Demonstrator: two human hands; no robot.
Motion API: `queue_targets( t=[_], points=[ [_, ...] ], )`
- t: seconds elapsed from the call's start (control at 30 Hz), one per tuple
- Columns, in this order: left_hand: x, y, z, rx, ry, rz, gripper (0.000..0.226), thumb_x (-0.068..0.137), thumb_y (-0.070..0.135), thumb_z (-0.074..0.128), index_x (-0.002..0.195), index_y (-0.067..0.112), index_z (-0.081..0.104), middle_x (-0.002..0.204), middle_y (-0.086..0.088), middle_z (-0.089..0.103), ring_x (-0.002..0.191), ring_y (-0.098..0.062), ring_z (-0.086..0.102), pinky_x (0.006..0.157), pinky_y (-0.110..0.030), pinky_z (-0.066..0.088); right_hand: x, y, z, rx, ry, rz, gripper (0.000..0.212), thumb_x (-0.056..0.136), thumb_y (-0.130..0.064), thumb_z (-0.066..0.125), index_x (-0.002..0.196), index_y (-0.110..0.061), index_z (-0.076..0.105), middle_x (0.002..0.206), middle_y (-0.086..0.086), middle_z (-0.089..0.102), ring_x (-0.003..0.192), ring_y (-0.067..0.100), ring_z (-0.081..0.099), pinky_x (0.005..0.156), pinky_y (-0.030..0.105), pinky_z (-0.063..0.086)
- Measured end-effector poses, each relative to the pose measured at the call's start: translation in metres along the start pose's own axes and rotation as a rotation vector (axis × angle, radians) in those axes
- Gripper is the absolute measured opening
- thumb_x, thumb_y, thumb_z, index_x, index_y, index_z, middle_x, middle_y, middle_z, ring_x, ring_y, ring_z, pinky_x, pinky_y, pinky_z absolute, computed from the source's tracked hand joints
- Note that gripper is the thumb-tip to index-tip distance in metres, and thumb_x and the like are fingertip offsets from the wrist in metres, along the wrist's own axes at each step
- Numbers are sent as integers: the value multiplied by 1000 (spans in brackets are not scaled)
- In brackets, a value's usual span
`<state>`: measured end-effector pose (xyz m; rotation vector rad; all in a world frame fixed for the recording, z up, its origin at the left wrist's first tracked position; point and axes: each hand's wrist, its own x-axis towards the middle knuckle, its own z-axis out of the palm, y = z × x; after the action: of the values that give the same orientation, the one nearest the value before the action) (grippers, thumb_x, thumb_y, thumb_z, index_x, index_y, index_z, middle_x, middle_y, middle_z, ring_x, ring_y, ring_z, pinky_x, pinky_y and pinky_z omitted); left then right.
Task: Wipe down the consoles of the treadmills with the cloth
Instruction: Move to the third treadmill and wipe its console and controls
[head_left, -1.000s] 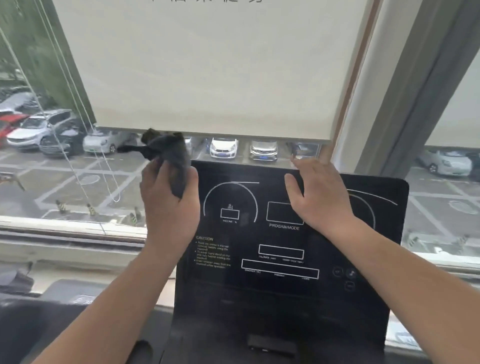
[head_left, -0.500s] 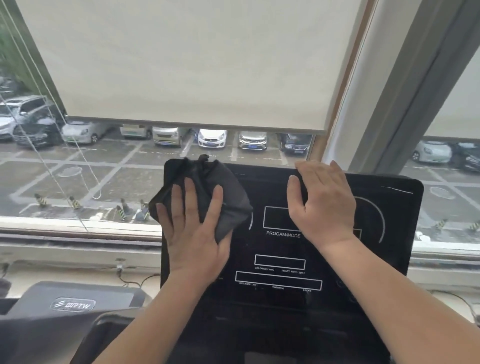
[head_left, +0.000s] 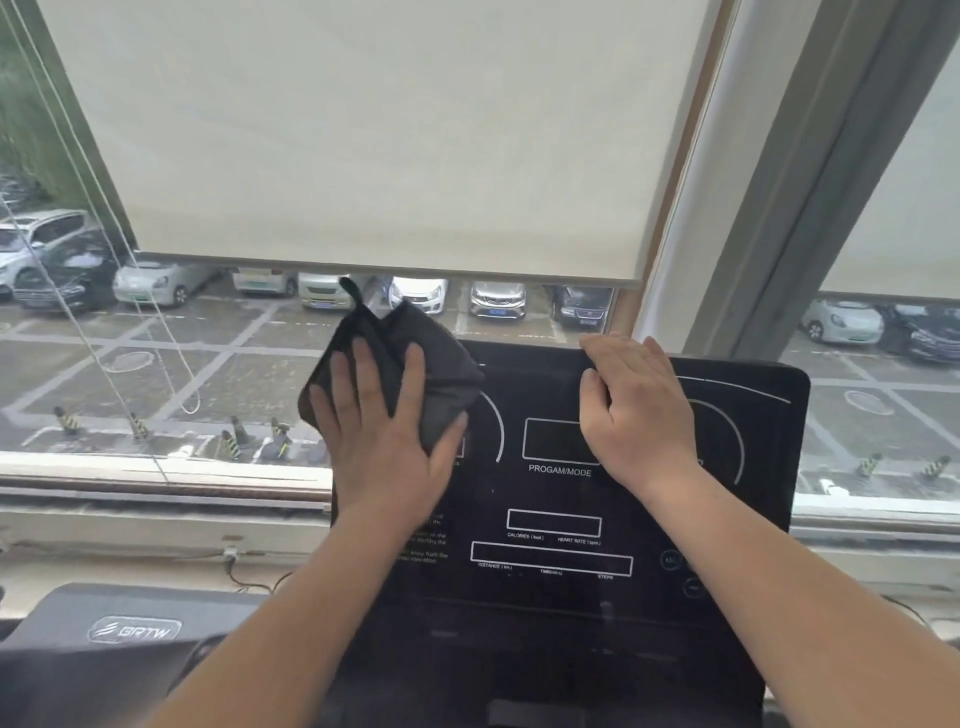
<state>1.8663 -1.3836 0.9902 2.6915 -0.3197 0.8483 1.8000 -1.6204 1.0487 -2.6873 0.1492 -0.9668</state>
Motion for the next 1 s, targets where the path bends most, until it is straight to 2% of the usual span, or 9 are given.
queue_targets(
  t=[0.17,0.27,0.33,0.47,0.53,0.7,0.8,0.9,1.0],
  points=[
    [-71,5,25,89,-49,391,83,92,73,46,162,34,26,171,-20,6,158,-42,6,123,-66,15,0,-3,-1,-20,-9,1,47,101,-31,41,143,-19,60,144,-3,62,142,16,47,129,39,17],
    [-52,-20,16,149,-27,585,68,93,65,50,154,36,44,170,-14,21,157,-38,19,121,-61,25,-1,-4,-4,-23,-26,4,43,104,-27,45,145,-20,58,147,-3,60,144,15,45,130,36,15],
    [-20,-31,3,164,-2,520,62,94,61,48,150,35,50,169,-13,25,157,-36,20,124,-58,21,-1,-5,-5,-26,-30,7,43,104,-23,47,145,-20,58,147,-3,60,144,15,46,130,36,15],
    [2,-14,-4,51,9,143,72,98,62,38,163,36,20,173,-12,4,159,-35,1,128,-55,4,0,-6,-4,-33,-42,25,45,102,-16,46,144,-20,58,146,-3,61,143,16,46,130,38,16],
    [-19,4,3,19,-22,100,77,97,64,38,164,34,14,173,-14,-3,159,-37,-4,127,-58,2,0,-5,-3,-40,-43,23,45,101,-15,46,144,-19,58,145,-3,61,142,17,46,130,39,16],
    [-91,-4,22,53,-129,544,78,93,63,50,162,33,29,172,-14,9,159,-37,2,122,-63,22,-1,-6,-5,-50,-37,12,43,101,-15,48,142,-18,59,143,-1,63,138,20,49,129,37,18],
    [-65,-32,15,139,-104,752,67,90,58,56,153,38,43,171,-9,19,159,-32,11,123,-58,22,-2,-8,-9,-66,-51,-2,44,101,-16,49,144,-18,58,144,-1,61,139,20,49,127,36,18],
    [-16,-36,1,134,-34,574,65,90,53,58,151,36,45,171,-9,21,158,-33,14,125,-57,18,0,-5,-18,-76,-134,-44,47,103,-23,48,150,-19,53,153,-1,54,145,18,43,127,35,19],
    [0,-16,-3,26,-14,266,70,96,55,45,161,36,27,173,-11,8,159,-35,2,128,-55,3,-3,8,-32,-105,-167,-63,49,105,-34,44,150,-17,53,158,1,50,148,19,41,126,39,27]
  ],
)
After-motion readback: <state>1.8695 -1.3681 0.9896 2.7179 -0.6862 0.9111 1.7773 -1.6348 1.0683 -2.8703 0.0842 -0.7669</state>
